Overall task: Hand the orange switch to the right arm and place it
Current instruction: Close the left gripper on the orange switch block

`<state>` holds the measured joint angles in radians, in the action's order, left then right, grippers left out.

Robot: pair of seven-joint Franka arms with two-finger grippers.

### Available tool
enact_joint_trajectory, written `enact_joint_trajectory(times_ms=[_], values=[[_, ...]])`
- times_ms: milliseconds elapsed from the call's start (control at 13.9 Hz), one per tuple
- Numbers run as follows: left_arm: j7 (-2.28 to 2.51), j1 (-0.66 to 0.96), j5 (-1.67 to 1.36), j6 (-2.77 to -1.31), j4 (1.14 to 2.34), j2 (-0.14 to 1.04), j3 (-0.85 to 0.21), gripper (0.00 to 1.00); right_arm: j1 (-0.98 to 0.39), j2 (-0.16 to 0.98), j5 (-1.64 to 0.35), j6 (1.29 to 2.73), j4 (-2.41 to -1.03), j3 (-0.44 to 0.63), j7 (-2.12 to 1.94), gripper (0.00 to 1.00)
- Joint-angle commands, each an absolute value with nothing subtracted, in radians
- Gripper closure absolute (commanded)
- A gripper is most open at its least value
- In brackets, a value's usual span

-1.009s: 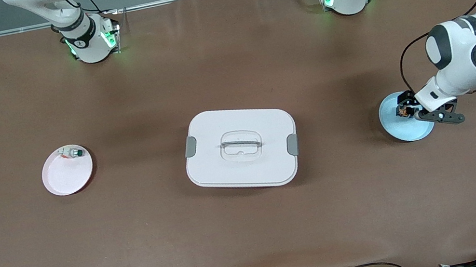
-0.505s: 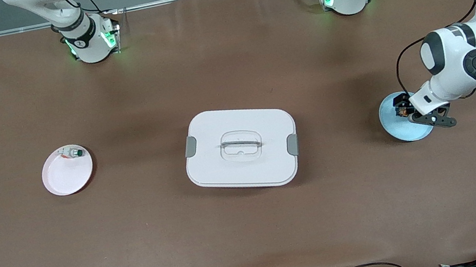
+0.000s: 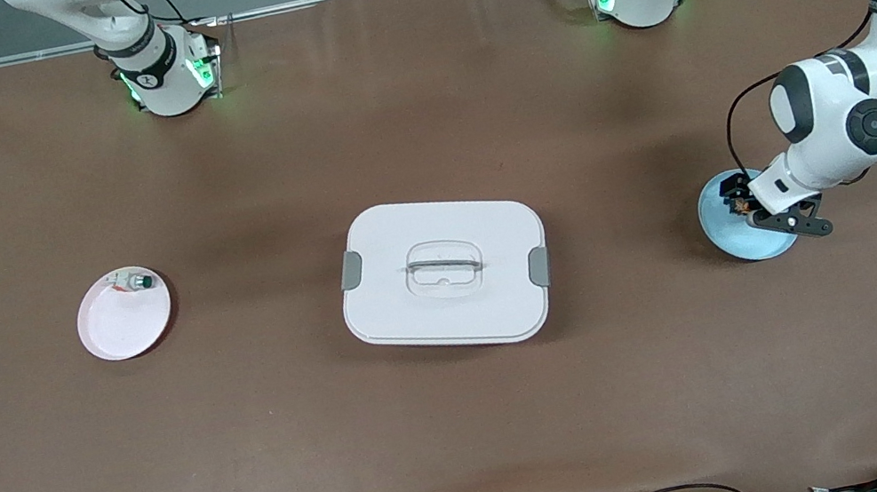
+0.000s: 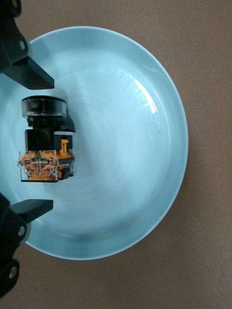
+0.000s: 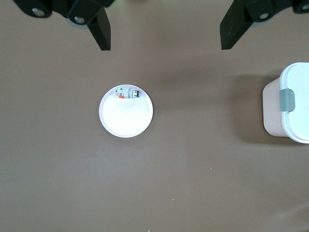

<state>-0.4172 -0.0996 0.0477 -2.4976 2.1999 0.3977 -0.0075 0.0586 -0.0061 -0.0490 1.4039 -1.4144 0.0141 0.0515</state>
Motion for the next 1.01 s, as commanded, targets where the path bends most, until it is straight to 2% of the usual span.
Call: enact_joint_trajectory(times_ms=[0,937], values=[[-0.437,-0.114,0.063,-2.522,2.2,0.408,-0.006,0.0,0.067,-0.032,-0.038,1.414,-1.437,0.003,0.048,0.0],[-0.419,-0.118,0.097,-2.562,2.215,0.426,-0.009,0.0,0.069,-0.032,-0.035,1.411,-1.437,0.006,-0.063,0.0]])
